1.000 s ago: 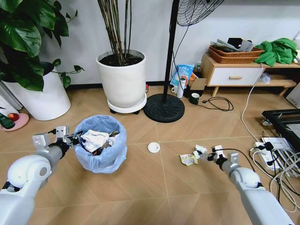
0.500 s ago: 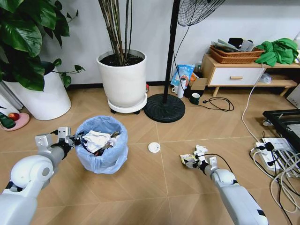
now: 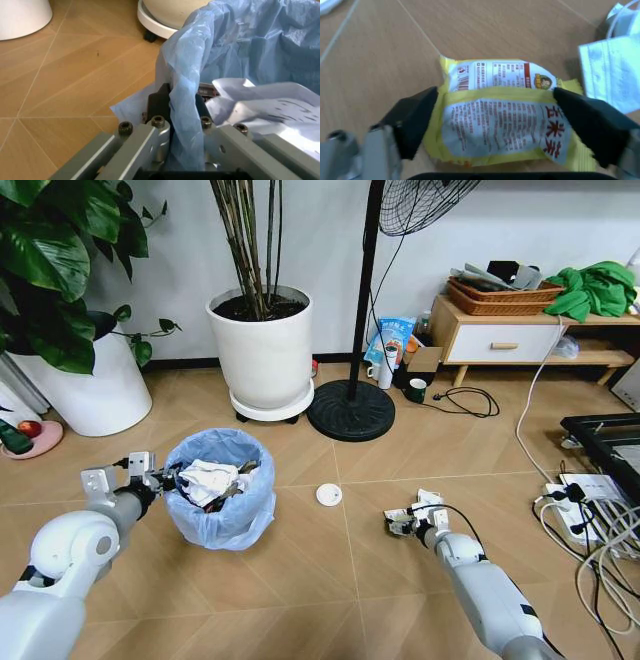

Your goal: Pick up the trash bin and place the garbage on the floor into it.

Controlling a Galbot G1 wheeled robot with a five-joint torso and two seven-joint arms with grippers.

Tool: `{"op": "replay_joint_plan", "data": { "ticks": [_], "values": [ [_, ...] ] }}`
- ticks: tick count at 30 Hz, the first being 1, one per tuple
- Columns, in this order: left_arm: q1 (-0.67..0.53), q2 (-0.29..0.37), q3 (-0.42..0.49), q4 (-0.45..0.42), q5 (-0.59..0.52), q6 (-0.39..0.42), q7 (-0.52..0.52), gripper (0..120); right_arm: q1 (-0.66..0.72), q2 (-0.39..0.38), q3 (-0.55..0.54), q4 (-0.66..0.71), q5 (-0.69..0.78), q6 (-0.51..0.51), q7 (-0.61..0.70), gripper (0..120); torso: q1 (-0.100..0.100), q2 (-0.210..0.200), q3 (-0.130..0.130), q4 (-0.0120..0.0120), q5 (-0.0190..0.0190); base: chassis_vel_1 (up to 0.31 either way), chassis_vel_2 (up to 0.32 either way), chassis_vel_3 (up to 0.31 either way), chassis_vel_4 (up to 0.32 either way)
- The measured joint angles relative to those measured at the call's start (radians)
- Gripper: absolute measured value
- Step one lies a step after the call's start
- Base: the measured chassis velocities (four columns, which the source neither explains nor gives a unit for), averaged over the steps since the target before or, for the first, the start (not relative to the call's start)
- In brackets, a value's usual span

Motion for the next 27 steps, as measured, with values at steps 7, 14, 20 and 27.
{"op": "replay_joint_plan", "data": {
  "ticks": [7,14,20,27],
  "values": [
    [-0.002,0.001,0.005,0.000,0.000,0.000,-0.004,0,0.015,0.007,0.003,-0.033,0.000,-0.001,0.005,59,0.000,0.000,0.000,0.0000,-0.0003,0.000,0.000,0.000,0.000],
    [-0.006,0.005,0.005,-0.004,-0.002,0.000,-0.007,0,0.012,0.009,0.008,-0.032,0.003,-0.006,0.011,34,0.000,0.000,0.000,0.0001,-0.0002,0.000,0.000,0.000,0.000],
    [-0.006,0.003,0.006,-0.007,-0.002,0.000,-0.008,0,0.005,0.012,0.014,-0.030,0.003,-0.010,0.017,12,0.000,0.000,0.000,0.0000,-0.0001,0.000,0.000,0.000,0.000],
    [-0.006,0.009,0.002,-0.010,-0.007,0.000,-0.008,0,-0.003,0.012,0.020,-0.016,0.003,-0.022,0.022,0,0.000,0.000,0.000,0.0001,0.0001,0.000,0.000,0.000,0.000]
  ]
}}
